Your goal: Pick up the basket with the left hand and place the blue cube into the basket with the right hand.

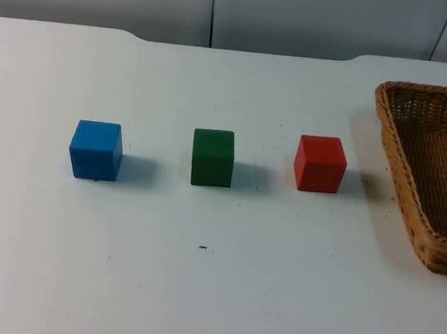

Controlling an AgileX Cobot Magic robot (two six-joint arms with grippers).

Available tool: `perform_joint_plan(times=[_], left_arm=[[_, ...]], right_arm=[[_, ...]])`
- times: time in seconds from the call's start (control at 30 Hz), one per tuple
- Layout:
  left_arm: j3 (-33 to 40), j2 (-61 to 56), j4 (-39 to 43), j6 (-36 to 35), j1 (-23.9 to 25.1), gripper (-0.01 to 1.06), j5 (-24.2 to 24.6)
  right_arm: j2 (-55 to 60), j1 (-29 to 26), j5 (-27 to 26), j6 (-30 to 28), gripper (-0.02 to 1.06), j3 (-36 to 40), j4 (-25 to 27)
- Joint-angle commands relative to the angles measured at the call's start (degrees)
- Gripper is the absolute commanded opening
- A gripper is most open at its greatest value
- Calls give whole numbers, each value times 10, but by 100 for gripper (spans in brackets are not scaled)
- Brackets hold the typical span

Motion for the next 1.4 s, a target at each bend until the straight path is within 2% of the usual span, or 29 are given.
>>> perform_joint_plan(times=[0.0, 0.3, 0.57, 0.67, 0.83, 0.87, 1.03, 1.07, 1.2, 1.23, 1.37], left_arm=[[0, -3, 0, 0, -4, 105, -7], [-47, 59, -54, 0, -4, 105, -28], [-107, 195, -112, 0, -4, 105, -97], [-122, 237, -151, 23, -4, 105, -111], [-149, 350, -304, 133, -4, 105, -131], [-149, 350, -304, 133, -4, 105, -131], [-158, 465, -491, 289, -4, 105, -131], [-158, 465, -491, 289, -4, 105, -131], [-158, 560, -602, 387, -4, 105, -117], [-158, 560, -602, 387, -4, 105, -117], [-158, 654, -688, 480, -4, 105, -98]], right_arm=[[-2, -4, -8, -2, 105, -1, 1], [47, -4, -10, -3, 105, -63, 1], [151, -4, -49, -3, 105, -105, 2], [182, -4, -60, -3, 105, -113, 5], [238, -4, -87, -3, 105, -121, 18], [238, -4, -87, -3, 105, -121, 18], [263, -4, -112, -3, 105, -121, 18], [263, -4, -112, -3, 105, -121, 18], [265, -4, -109, -3, 104, -121, 19], [265, -4, -109, -3, 104, -121, 19], [265, -4, -108, -3, 104, -121, 19]])
